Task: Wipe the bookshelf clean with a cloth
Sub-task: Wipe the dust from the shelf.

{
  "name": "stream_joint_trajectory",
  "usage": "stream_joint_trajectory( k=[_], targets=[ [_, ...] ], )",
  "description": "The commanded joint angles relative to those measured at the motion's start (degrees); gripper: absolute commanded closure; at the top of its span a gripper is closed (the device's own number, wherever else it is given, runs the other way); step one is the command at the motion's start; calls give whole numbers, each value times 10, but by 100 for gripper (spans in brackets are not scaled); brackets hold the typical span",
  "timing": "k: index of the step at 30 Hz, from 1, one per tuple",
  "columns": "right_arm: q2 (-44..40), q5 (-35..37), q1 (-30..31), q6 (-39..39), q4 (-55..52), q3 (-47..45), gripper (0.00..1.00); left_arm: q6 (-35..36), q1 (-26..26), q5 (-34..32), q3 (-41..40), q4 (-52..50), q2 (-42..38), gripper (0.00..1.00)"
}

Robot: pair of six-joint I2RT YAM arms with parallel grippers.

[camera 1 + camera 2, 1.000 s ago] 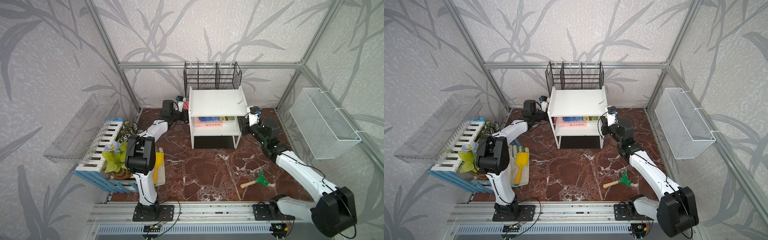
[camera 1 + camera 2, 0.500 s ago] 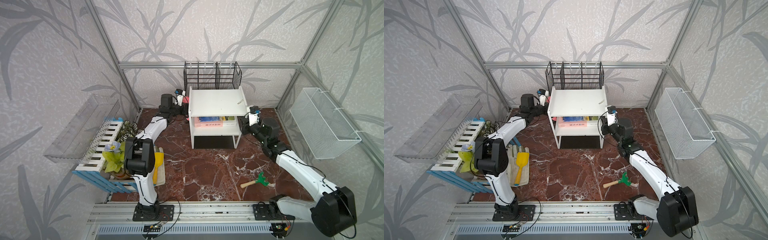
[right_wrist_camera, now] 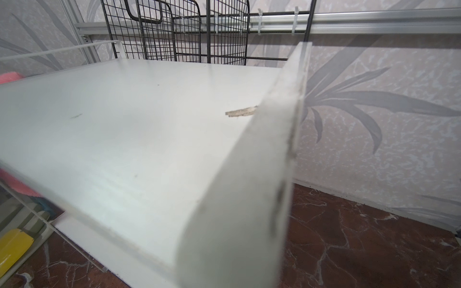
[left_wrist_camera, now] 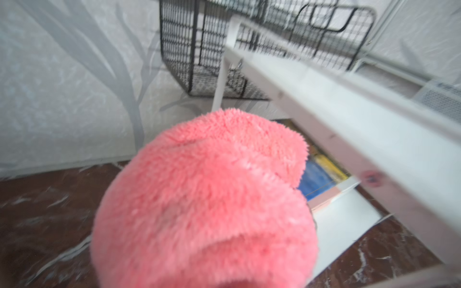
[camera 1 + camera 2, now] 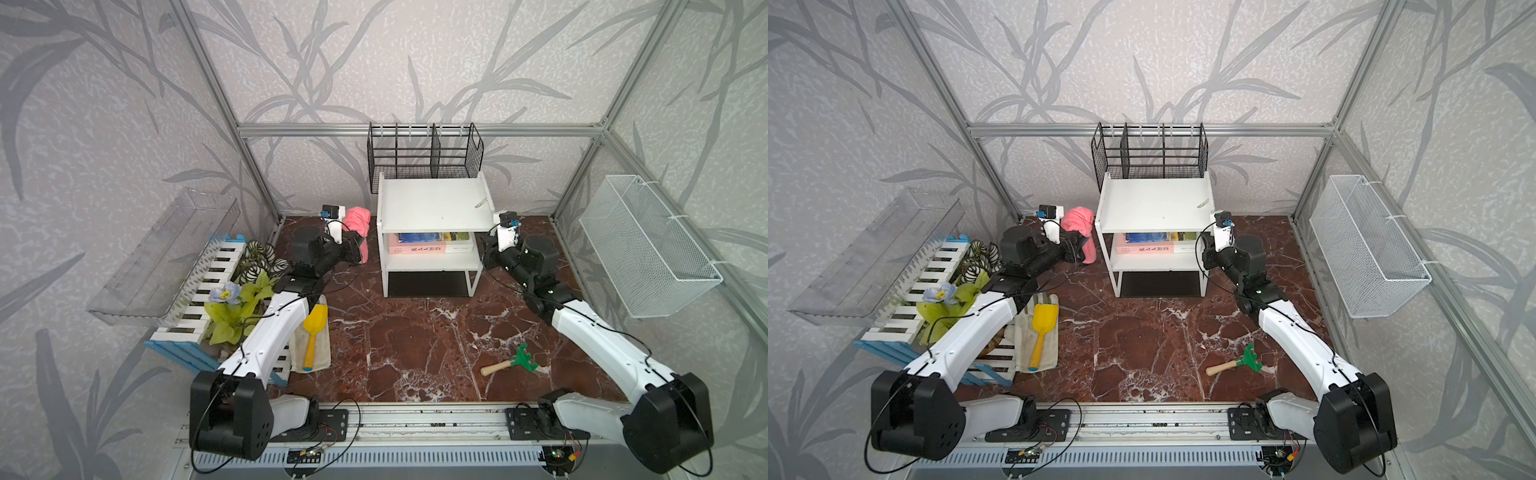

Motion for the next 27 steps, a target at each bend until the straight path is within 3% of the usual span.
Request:
stream_joint_trajectory(
  k=[1,5,7,9,12,15,17,20,22,27],
  targets=[
    [16,13,2,104,-82,-12,100,-58,-1,125,-32,63,8,100],
    [8,16,2,102,-90,-17,100,-136,-5,265,-27,166,53,100],
    [6,19,3,106,-85,-24,100,-149,-15,344,-13,170,92,100],
    [5,19,3,111,-78,-29,100,-125,-25,350,-29,154,104,100],
    [11,18,2,113,-75,-31,100,-63,-22,309,-60,101,107,100],
    [20,15,3,114,-77,-28,100,-53,-15,313,-63,84,139,100],
    [22,16,3,113,-80,-23,100,-41,-6,279,-43,37,142,100],
    [20,17,3,114,-81,-21,100,-38,-3,127,-35,-1,65,100],
    [17,18,3,114,-79,-22,100,-55,-11,37,-63,25,-18,100],
    [13,19,2,115,-74,-23,100,-64,-84,-37,-166,115,-179,100]
  ],
)
